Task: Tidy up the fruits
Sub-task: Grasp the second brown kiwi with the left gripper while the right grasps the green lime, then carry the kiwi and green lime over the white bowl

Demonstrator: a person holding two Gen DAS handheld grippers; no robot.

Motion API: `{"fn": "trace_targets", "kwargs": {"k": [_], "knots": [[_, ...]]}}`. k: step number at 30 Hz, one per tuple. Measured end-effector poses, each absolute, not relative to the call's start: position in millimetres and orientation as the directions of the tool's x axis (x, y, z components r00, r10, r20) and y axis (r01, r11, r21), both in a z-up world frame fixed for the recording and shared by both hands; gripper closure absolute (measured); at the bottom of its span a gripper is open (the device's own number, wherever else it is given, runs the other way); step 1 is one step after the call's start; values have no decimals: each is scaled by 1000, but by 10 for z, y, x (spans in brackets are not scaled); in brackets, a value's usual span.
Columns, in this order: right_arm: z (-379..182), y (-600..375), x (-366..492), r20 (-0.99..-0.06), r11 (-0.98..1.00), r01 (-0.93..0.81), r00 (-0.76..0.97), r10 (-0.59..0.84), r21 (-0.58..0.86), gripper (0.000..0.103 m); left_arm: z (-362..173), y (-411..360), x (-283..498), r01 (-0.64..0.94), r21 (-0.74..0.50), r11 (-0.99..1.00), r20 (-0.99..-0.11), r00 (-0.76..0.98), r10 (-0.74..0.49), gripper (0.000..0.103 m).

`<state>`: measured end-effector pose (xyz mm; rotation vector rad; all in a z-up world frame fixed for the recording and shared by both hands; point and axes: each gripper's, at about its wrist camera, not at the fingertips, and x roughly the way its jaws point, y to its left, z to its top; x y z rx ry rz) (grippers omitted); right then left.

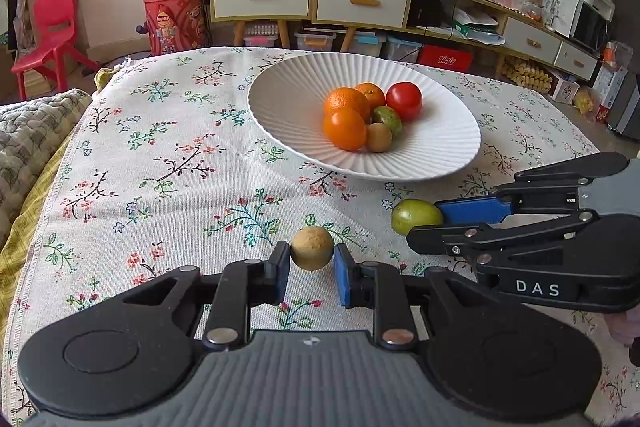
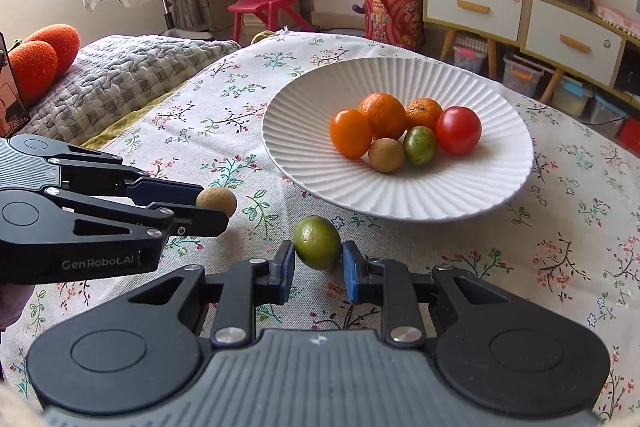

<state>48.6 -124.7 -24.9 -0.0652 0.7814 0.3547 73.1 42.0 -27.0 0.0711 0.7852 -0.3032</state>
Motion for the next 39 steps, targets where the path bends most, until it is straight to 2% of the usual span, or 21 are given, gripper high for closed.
{"fn": "trace_targets", "kwargs": {"k": [19,28,39], "knots": [[47,-1550,452,-629,950,-273,715,304,150,80,-61,218,807,311,-68,948,-655,703,-278,96],[-32,-1752,709,-630,968,-189,735,249,162,80,-42,-35,1017,312,-77,947,-636,716,-288,96],[-60,-1837,884,-636,972,-173,734,237,162,80,-152,-277,1197,322,-87,943,-631,715,-302,96]]}}
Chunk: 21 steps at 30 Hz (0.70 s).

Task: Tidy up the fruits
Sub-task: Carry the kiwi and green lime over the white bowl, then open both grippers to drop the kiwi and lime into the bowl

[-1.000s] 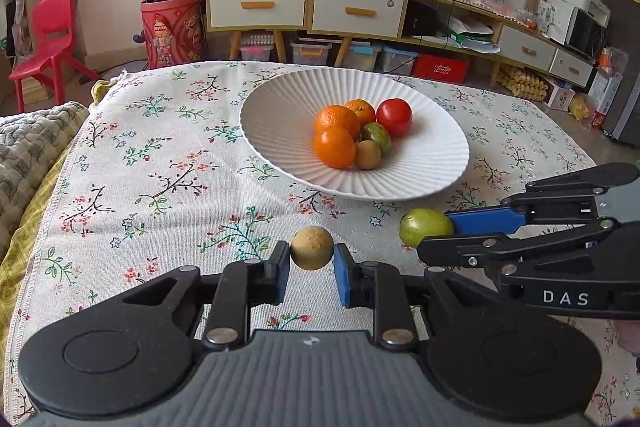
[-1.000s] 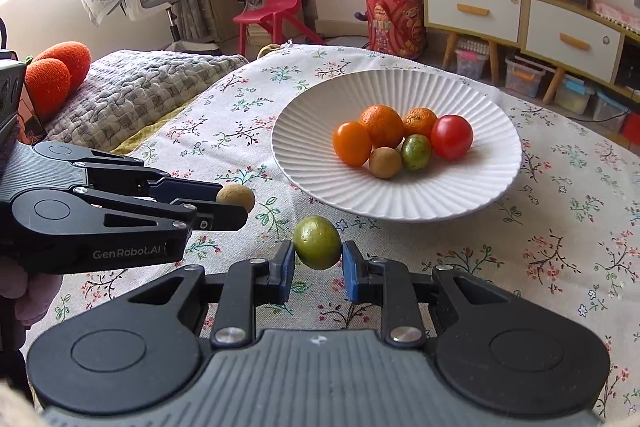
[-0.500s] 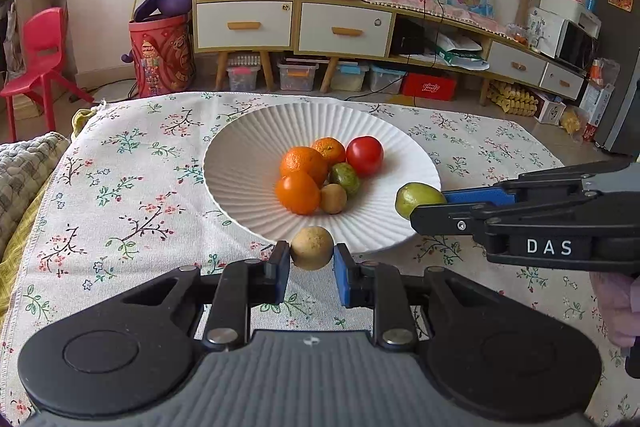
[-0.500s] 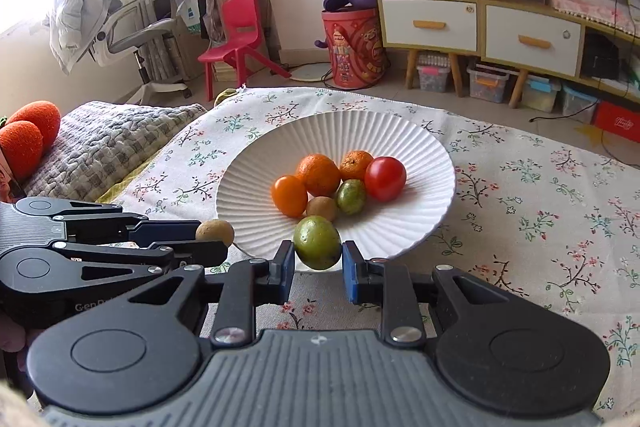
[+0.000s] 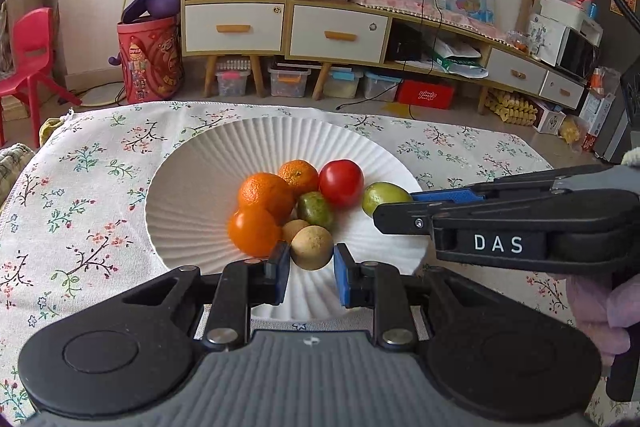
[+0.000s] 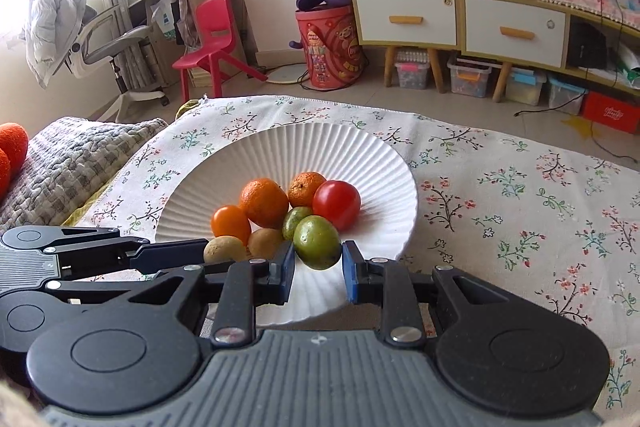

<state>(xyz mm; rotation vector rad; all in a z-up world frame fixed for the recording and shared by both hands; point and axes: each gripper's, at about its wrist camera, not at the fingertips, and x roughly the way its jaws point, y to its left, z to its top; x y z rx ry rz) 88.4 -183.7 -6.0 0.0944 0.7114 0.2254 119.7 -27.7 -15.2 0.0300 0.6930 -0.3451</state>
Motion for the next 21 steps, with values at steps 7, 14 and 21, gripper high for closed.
{"fn": "trace_targets", "kwargs": {"k": [7,14,21], "knots": [[-81,-1885,941,-650,972,-174,722,237,160,80,-216,-344,1269,315,-89,945,-643,706,-296,96],[-83,-1894,959,-656,970,-185,714,245,161,80,-228,-383,1261,321,-89,943,-645,703,-300,95],[-26,-1931,910,-650,969,-175,719,247,175,75,-175,-369,1228,328,-99,939,-640,702,-313,89]]}}
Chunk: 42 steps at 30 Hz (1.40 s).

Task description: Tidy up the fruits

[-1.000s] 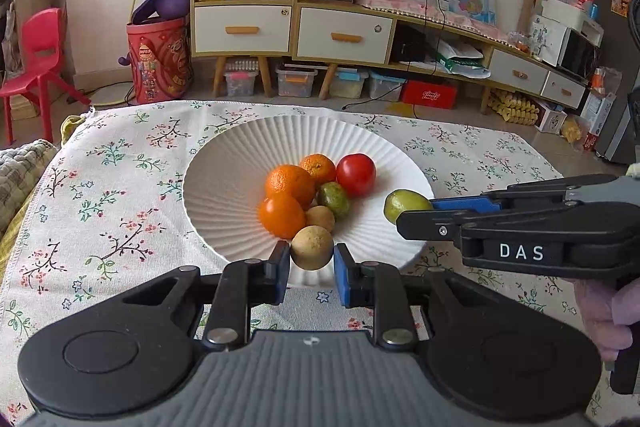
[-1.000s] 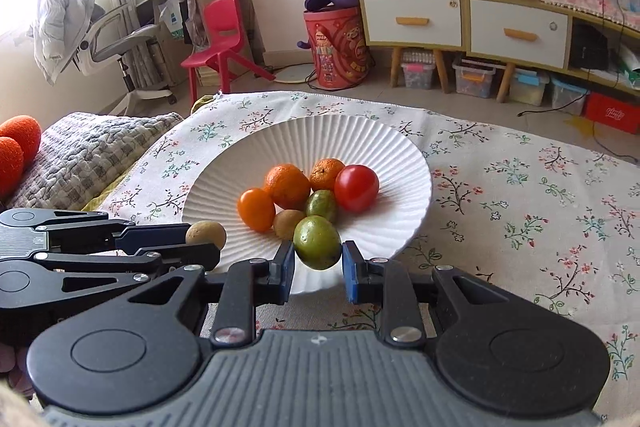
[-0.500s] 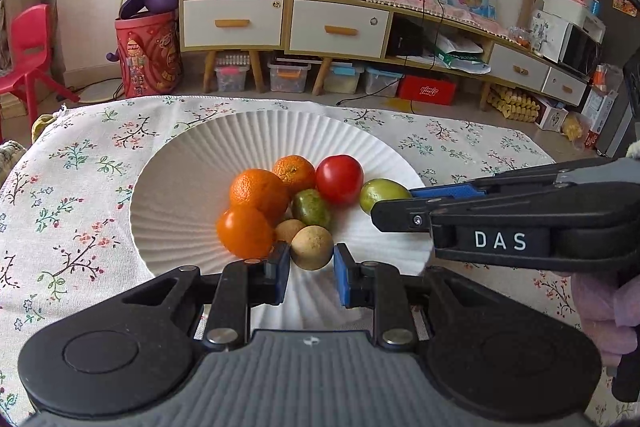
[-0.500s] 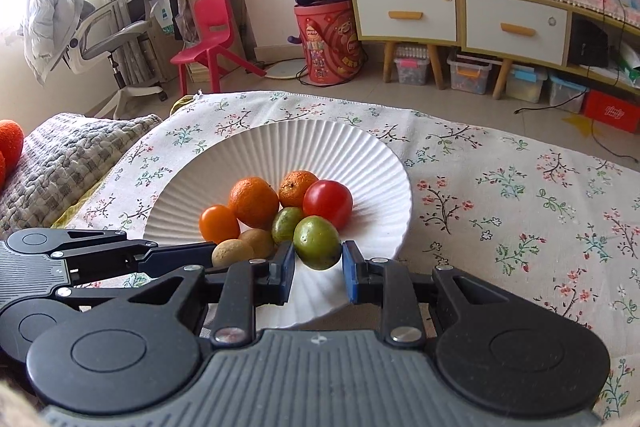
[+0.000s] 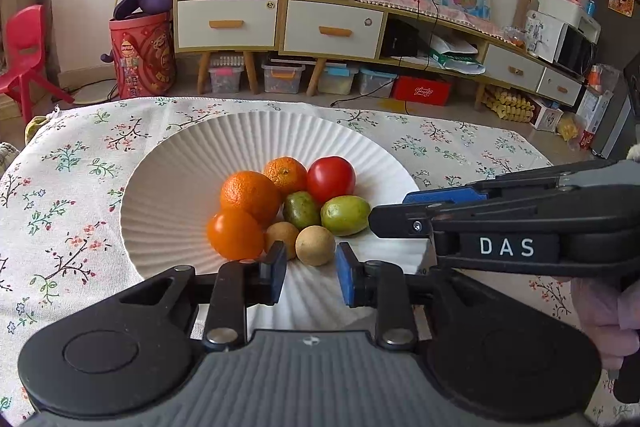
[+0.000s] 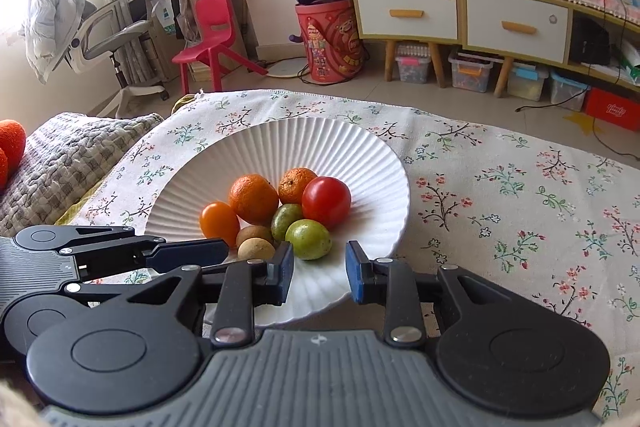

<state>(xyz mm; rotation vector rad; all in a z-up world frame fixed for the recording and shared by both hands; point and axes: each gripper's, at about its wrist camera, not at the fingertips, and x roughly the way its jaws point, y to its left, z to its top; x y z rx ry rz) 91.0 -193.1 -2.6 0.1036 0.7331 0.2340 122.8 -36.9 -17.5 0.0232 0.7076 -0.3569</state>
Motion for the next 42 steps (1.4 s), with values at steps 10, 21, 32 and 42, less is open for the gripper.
{"fn": "trace_targets", "kwargs": {"k": [10,21,32,42], "knots": [[49,-2072,715,-643,977,-106,739,202,185,54,-26,-196,1064,296,-109,949,-628,719,-297,61],[74,-1962,471,-667,991,-49,735,120,125,31,17,-7,871,220,-82,972,-656,722,-219,28],[70,-1861,299,-670,996,1,740,60,91,21,37,122,734,138,-73,988,-697,701,-150,11],[96,-1757,111,-664,992,77,748,8,99,4,62,220,564,78,-70,994,-720,686,-104,11]]}}
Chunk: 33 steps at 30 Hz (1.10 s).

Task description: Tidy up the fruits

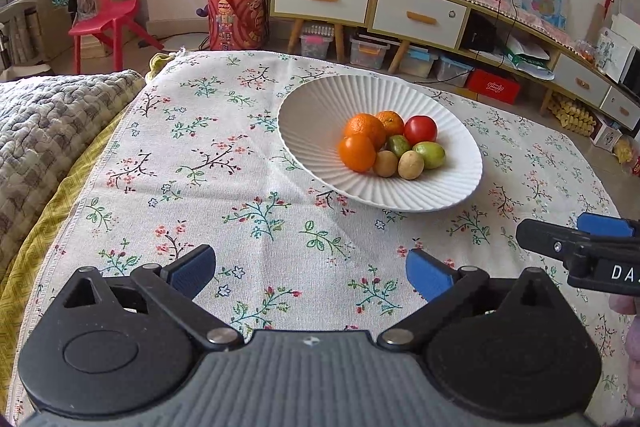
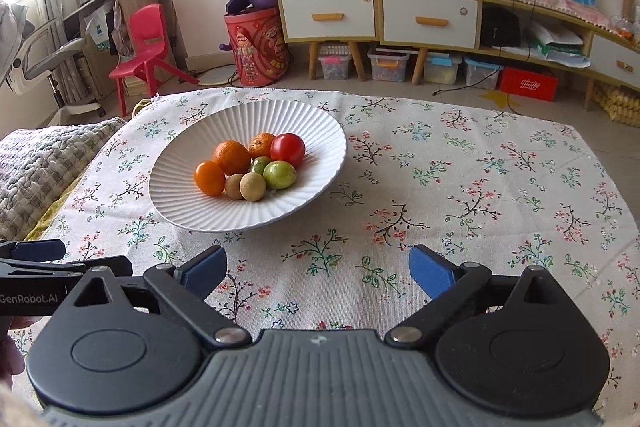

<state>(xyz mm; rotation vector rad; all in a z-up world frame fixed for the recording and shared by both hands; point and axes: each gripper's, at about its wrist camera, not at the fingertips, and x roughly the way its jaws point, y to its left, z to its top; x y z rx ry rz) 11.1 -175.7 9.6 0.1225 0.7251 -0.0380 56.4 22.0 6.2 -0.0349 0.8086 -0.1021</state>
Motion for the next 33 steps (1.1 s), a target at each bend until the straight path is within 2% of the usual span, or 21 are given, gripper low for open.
{"fn": "trace_targets", "kwargs": {"k": [4,11,17,33], "knots": [[96,-1715,31,-664,992,107,747,-31,74,1,78,237,498,62,-53,997,-724,685,-81,11],[61,-1671,-55,-676,989,142,733,-75,44,1,11,249,381,43,-49,998,-756,652,-65,11],[32,-1625,-24,-674,988,154,729,-119,-8,1,29,184,353,59,-17,998,-749,660,-52,11],[-35,-1536,19,-682,990,131,719,-134,-56,1,23,190,429,44,11,999,-746,665,-21,11]]}}
